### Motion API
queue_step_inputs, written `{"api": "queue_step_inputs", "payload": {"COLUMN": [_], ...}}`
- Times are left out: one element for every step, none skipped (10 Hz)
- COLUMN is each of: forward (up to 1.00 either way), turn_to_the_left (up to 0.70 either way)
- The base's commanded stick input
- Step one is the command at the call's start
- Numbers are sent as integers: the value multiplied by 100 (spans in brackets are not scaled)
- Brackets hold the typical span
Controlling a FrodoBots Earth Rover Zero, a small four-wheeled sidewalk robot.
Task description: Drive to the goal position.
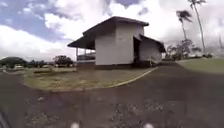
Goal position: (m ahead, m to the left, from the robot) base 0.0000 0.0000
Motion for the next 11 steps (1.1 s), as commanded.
{"api": "queue_step_inputs", "payload": {"forward": [0,0,0,0,0,0,0,0,0,0,0], "turn_to_the_left": [-70,-70,-70,-70,-70,-70,-70,-70,-70,-70,-70]}}
